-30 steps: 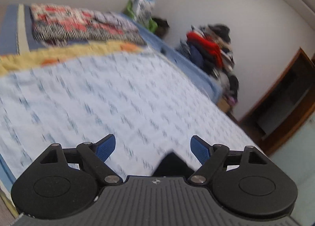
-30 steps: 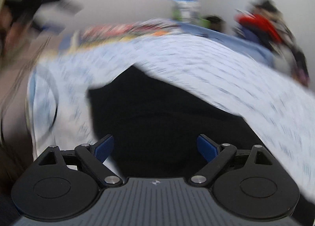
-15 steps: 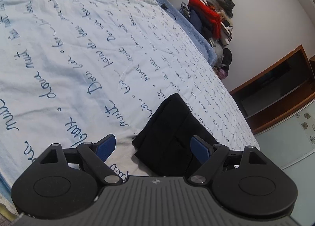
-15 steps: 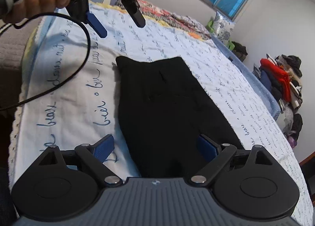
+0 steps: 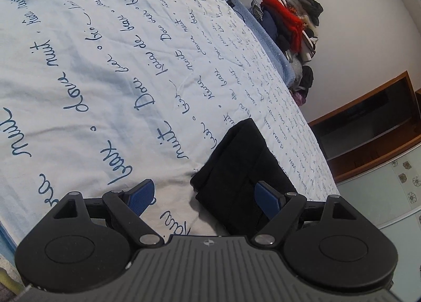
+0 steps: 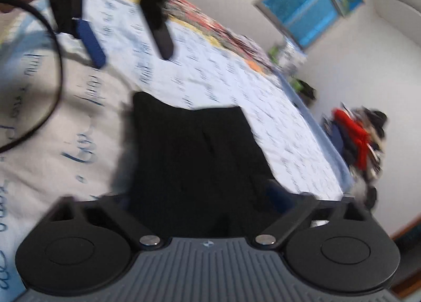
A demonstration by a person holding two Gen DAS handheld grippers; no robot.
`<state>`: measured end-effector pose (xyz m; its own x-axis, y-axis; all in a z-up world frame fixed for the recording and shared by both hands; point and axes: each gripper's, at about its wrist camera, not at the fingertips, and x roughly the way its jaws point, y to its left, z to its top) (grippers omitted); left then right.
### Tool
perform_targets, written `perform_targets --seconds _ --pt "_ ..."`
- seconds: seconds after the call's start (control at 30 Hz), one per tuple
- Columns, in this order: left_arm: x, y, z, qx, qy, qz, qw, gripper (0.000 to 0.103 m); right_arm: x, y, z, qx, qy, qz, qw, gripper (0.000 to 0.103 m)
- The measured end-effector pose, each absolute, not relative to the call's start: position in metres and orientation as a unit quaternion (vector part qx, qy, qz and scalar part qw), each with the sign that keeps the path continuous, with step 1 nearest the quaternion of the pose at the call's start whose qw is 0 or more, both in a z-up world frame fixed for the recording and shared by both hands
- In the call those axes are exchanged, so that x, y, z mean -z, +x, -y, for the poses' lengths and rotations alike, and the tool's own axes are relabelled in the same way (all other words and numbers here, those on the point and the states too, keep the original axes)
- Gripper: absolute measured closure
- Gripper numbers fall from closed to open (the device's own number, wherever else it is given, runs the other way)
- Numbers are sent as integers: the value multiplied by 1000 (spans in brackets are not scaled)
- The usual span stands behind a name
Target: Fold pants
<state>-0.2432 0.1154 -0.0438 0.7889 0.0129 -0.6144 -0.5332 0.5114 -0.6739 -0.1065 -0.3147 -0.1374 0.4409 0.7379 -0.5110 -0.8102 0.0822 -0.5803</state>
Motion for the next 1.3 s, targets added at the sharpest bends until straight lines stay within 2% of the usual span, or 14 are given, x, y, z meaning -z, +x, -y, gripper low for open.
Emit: perform_targets --seconds 0.03,0.07,0.1,0.23,0.47,0.83,0.9,0.97,1.0,1.03,1.07,1.2,1.27,1.3 --pt "43 -243 -115 -164 -466 -279 823 19 138 -107 313 -541 -426 -55 723 59" --pt "43 -242 -115 -161 -466 -279 824 19 139 -109 312 -545 -426 -54 720 61" --pt "42 -241 -114 -160 -465 -279 825 19 141 -112 312 -549 -429 -48 715 71" --pt "40 -236 -112 -142 -469 -277 826 19 136 -101 313 -562 -392 -76 724 79" --pt "55 -217 -116 -45 -580 -251 773 15 106 -53 332 -574 -201 -174 774 84" --pt "103 -132 -117 -20 -641 -294 709 14 99 -44 340 -574 -171 -188 779 84" --pt "106 -126 -117 -35 -639 -291 711 22 98 -40 341 -573 -164 -190 781 84" --pt "102 -121 -118 -60 -621 -291 725 50 99 -38 342 -571 -160 -192 782 84" --pt "100 -116 -117 -69 -603 -302 735 74 99 -38 342 -572 -159 -195 781 84" --pt "97 -114 -116 -82 -587 -308 744 80 100 -37 342 -573 -157 -199 779 84" --pt "95 -112 -114 -89 -578 -310 750 81 101 -38 341 -576 -159 -206 775 84" --pt "81 -106 -107 -119 -523 -331 776 81 98 -33 350 -577 -134 -249 766 66" --pt "64 -104 -99 -131 -482 -335 799 81 91 -22 372 -597 -77 -266 753 55" --pt "53 -103 -92 -133 -457 -335 813 82 87 -15 386 -601 -47 -277 749 39"
